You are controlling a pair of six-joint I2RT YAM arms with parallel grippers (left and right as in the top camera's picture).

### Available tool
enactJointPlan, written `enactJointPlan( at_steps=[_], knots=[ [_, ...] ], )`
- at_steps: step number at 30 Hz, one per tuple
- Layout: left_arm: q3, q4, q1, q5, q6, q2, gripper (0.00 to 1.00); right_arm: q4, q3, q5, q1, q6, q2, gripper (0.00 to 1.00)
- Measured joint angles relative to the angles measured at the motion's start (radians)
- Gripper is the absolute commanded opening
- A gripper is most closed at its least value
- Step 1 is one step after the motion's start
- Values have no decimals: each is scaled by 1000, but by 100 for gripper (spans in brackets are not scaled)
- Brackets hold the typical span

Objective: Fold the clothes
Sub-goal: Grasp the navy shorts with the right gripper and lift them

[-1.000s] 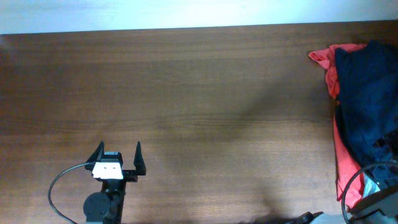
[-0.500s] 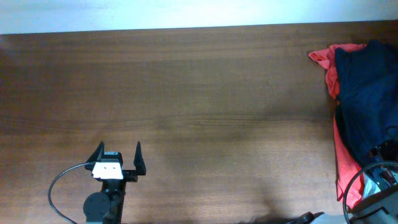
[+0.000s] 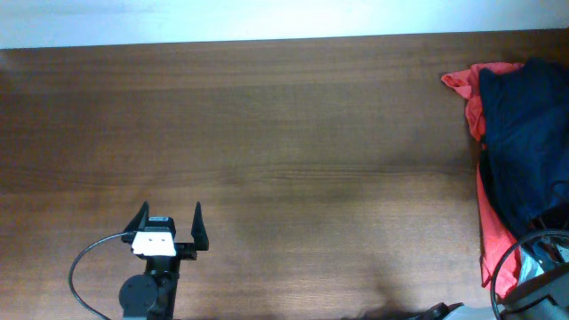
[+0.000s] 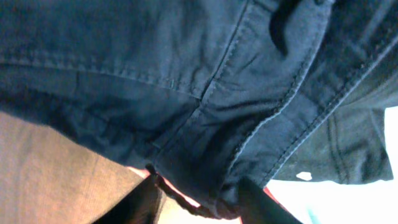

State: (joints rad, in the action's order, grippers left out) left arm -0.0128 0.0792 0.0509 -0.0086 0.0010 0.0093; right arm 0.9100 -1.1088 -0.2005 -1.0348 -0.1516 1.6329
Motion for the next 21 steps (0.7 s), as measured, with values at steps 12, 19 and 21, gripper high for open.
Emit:
enactJointPlan(
  at_steps=[12,19,21],
  knots=[
    [0,0,0,0,0,0,99,-11,0,4,0,-7,1,43],
    [0,0,0,0,0,0,99,-47,11,-1,0,-9,1,39],
    [0,0,0,0,0,0,99,-52,18,-1,0,-9,1,39]
  ],
)
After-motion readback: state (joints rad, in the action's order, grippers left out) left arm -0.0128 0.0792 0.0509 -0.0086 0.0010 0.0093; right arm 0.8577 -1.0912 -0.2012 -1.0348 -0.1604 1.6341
